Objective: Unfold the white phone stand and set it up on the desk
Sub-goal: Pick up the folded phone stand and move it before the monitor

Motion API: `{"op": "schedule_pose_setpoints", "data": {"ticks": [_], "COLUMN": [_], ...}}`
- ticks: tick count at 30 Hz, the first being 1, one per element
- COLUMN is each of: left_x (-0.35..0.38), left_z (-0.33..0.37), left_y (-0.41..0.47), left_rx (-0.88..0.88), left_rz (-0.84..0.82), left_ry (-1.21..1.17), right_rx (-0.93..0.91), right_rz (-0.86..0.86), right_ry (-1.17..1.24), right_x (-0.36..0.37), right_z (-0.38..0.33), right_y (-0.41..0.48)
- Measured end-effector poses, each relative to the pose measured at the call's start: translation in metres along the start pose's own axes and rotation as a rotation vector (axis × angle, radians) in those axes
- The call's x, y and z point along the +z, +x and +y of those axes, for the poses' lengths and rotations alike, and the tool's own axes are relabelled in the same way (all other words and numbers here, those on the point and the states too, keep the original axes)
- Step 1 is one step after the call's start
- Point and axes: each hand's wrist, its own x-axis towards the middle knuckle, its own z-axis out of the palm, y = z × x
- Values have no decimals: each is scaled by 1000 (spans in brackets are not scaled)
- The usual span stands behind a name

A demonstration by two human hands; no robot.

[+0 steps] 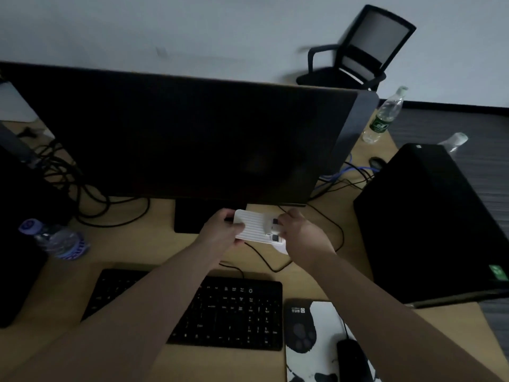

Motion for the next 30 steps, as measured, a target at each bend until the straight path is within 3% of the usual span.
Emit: {"op": "schedule_pose_setpoints", "data": {"ticks": [4,9,18,30], "left_x": [6,13,25,32], "left_z": [-12,-30,-57,-72], "left_y": [21,42,68,73], "left_rx": [0,-11,2,9], "left_rz": [17,25,32,50], "left_ry": [42,88,120,164], "right_rx": [-55,15,33,-8], "right_rz": [-20,-4,-31,-11], "right_ry": [-55,48,31,57], "right_x": [25,44,78,94], "right_z": [7,13,28,36], "right_y": [13,22,39,48]}}
